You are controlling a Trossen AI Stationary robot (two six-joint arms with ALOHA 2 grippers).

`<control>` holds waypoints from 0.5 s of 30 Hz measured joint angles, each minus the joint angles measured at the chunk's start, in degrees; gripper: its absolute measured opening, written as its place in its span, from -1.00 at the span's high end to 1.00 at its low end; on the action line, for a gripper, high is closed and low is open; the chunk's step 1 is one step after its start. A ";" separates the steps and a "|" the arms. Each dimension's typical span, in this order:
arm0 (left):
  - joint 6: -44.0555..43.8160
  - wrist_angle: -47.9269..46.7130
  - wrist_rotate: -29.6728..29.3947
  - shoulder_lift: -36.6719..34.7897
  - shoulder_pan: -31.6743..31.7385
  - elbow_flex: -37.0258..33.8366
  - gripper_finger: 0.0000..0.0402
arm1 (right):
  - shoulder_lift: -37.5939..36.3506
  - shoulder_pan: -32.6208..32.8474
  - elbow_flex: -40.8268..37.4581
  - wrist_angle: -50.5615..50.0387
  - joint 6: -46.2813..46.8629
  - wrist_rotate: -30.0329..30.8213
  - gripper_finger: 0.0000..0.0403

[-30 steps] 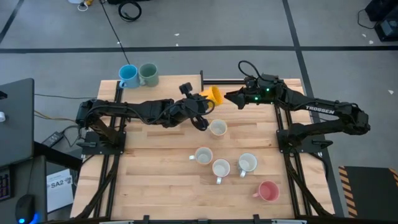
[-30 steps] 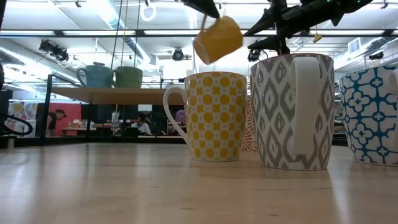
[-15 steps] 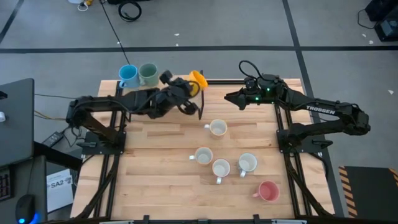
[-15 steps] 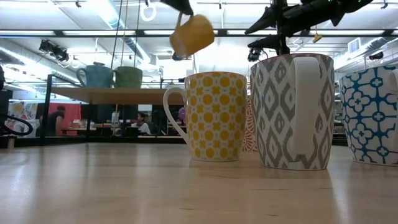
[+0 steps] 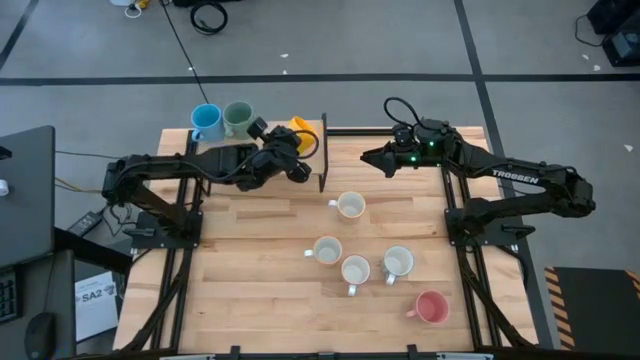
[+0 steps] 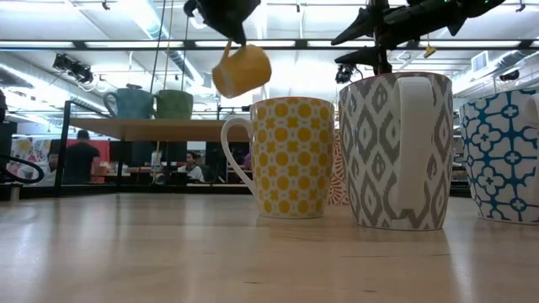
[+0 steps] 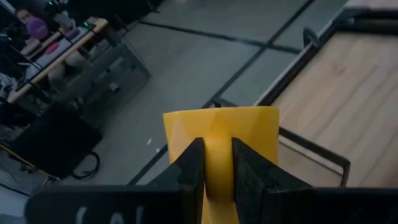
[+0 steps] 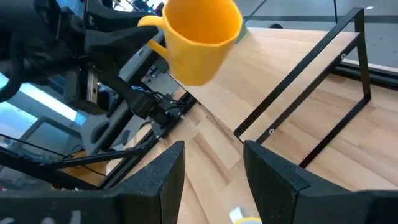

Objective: Place coffee mugs
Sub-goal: Put the yellow mug on the shelf

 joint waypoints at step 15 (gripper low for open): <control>5.95 36.38 5.05 -11.22 4.71 -27.41 0.68 | 0.04 0.11 0.00 0.20 0.00 -0.04 0.16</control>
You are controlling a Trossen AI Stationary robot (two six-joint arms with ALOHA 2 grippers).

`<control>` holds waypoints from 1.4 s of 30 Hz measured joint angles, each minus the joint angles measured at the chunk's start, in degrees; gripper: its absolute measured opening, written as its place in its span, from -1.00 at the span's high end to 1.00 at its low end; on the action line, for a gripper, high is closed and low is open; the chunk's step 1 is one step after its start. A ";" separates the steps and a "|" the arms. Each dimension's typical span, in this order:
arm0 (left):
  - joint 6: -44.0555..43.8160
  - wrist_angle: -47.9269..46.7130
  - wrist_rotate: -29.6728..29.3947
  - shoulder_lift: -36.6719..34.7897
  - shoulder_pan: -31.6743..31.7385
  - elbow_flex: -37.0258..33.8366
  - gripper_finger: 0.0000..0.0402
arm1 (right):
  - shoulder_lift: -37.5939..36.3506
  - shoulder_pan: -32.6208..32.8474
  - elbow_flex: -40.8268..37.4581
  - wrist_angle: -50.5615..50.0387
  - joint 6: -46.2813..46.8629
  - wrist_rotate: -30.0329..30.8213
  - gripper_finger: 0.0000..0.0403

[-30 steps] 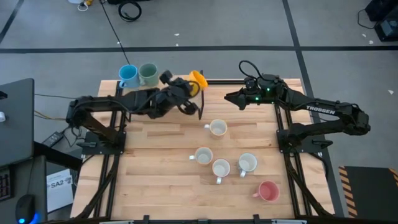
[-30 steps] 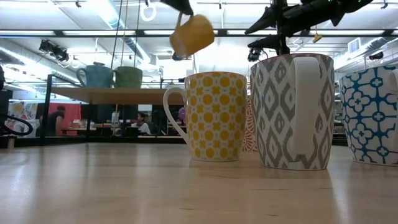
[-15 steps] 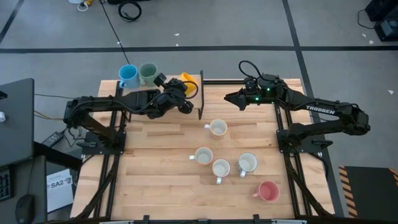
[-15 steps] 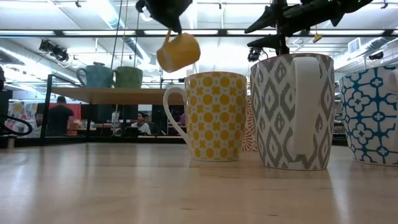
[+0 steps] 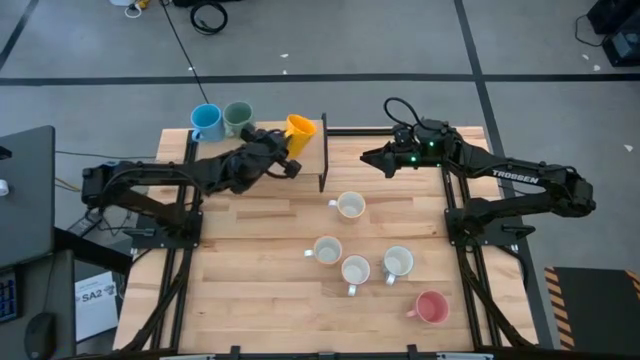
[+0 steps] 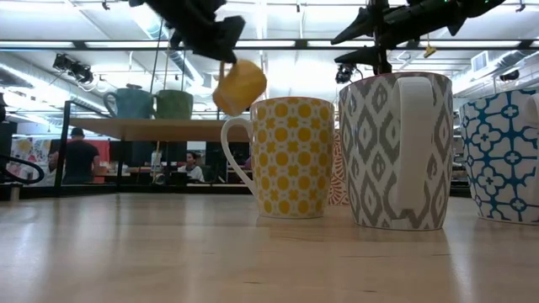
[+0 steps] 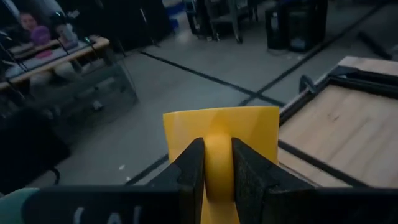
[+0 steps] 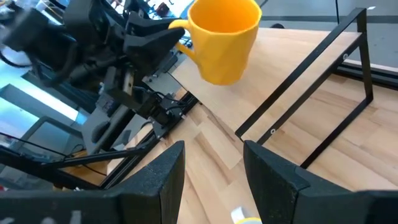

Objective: Place coffee mugs
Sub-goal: Put the yellow mug on the shelf

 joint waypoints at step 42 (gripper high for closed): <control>10.60 31.66 -12.43 -3.05 5.22 -25.30 0.67 | 0.00 0.00 -0.02 0.31 0.00 0.26 0.16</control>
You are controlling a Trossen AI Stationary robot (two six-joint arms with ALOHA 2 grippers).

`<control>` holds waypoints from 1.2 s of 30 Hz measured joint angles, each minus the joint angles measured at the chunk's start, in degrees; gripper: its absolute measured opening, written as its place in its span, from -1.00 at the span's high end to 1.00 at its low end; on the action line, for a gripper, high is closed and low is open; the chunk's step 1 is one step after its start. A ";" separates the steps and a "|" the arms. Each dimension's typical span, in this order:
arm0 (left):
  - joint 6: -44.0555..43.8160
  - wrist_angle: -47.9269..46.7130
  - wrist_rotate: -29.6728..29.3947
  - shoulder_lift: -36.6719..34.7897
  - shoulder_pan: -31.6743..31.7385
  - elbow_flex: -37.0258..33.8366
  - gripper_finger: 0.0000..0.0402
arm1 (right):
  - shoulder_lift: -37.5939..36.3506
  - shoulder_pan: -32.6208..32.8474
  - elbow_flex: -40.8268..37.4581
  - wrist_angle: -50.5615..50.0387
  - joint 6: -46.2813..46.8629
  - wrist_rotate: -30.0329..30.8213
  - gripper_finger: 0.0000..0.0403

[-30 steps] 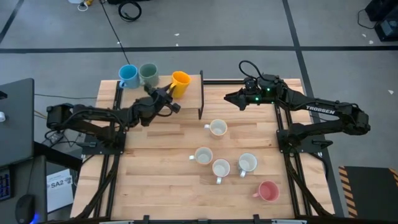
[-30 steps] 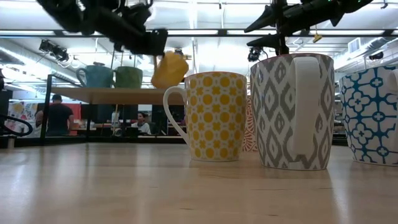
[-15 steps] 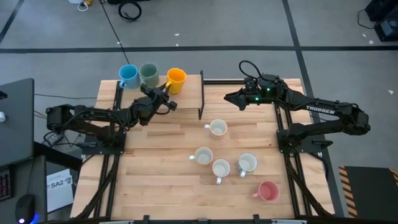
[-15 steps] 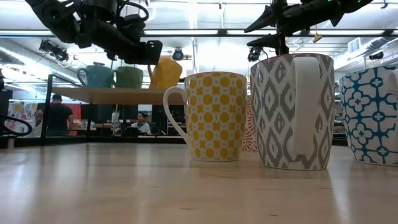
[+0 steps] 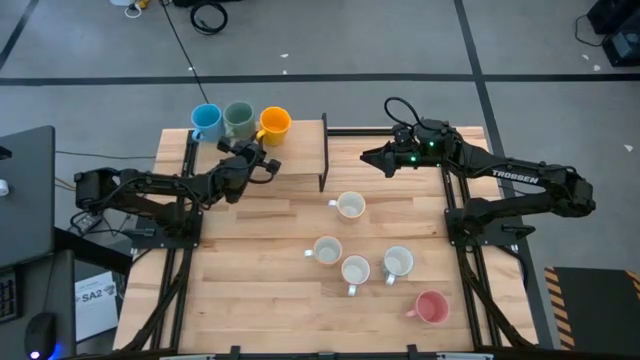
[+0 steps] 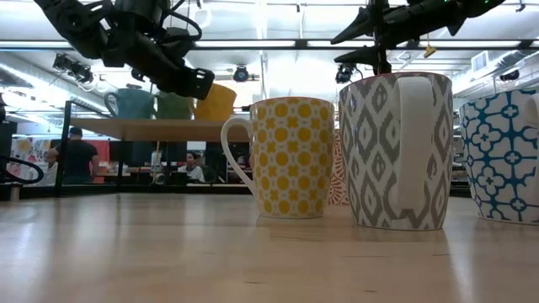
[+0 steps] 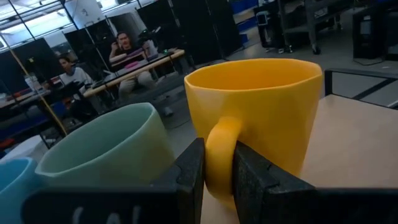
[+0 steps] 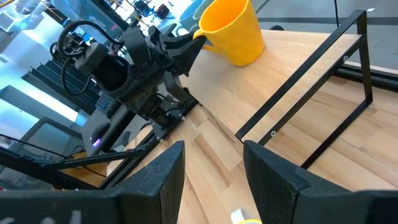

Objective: Place coffee mugs
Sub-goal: Put the yellow mug on the shelf

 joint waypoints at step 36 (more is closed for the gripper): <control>-4.22 -0.88 0.51 0.04 1.11 0.00 0.27 | 0.00 0.01 -0.02 0.00 0.00 0.00 0.16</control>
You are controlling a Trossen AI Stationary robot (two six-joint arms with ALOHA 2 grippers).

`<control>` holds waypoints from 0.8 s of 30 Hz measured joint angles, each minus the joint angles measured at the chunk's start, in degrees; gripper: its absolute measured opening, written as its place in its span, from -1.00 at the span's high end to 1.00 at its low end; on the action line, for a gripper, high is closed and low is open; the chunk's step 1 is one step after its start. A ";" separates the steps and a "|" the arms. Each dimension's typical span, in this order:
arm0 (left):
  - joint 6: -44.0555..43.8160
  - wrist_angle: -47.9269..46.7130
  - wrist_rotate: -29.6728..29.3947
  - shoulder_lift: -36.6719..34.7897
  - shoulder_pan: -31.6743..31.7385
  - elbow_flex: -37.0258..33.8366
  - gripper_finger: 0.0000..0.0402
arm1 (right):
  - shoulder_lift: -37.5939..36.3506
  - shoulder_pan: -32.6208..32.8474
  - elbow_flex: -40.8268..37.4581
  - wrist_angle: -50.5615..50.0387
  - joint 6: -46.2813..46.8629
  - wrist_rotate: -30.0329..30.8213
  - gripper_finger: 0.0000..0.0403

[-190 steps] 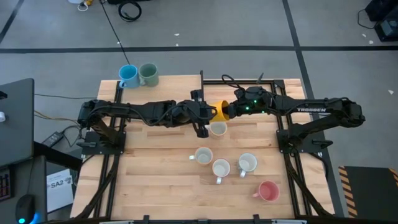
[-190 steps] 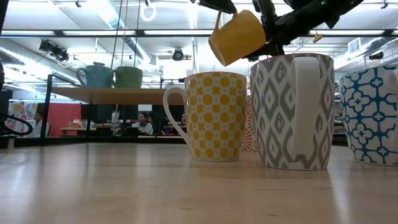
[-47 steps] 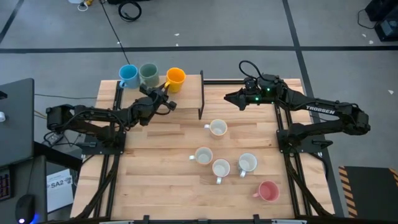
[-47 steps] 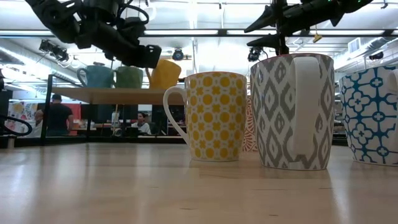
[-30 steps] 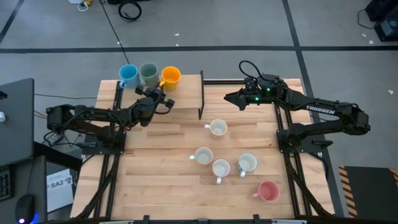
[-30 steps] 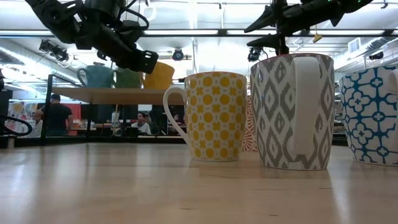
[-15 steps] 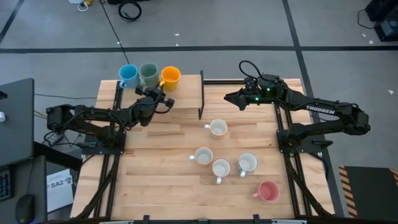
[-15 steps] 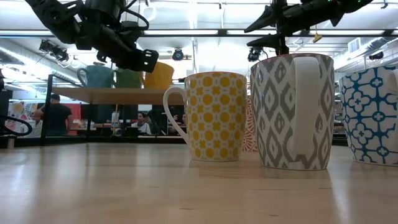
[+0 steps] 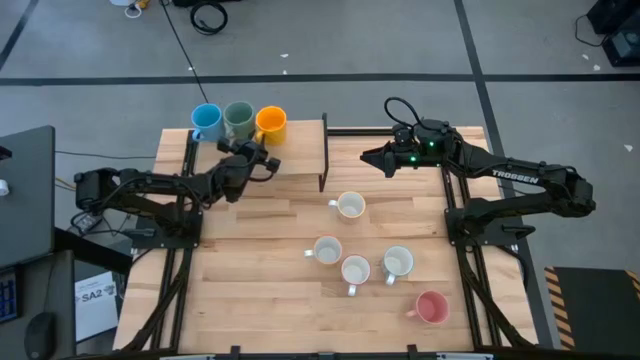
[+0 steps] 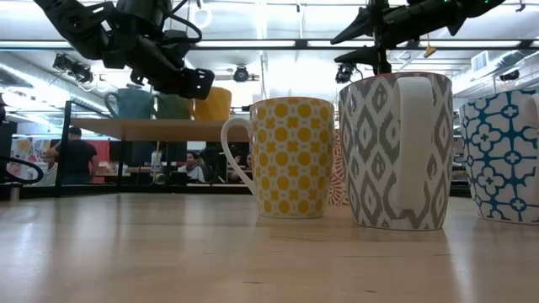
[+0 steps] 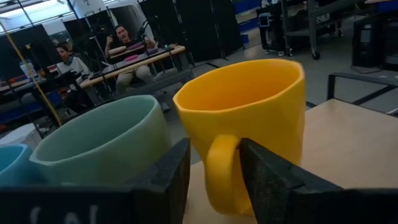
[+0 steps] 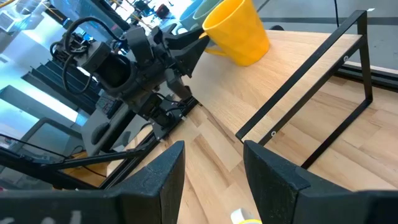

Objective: Place coffee mugs
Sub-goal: Put the yellow mug on the shelf

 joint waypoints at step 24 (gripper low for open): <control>-0.01 0.17 1.77 0.00 2.38 0.00 0.26 | 0.00 0.00 0.00 0.00 0.02 -1.20 0.16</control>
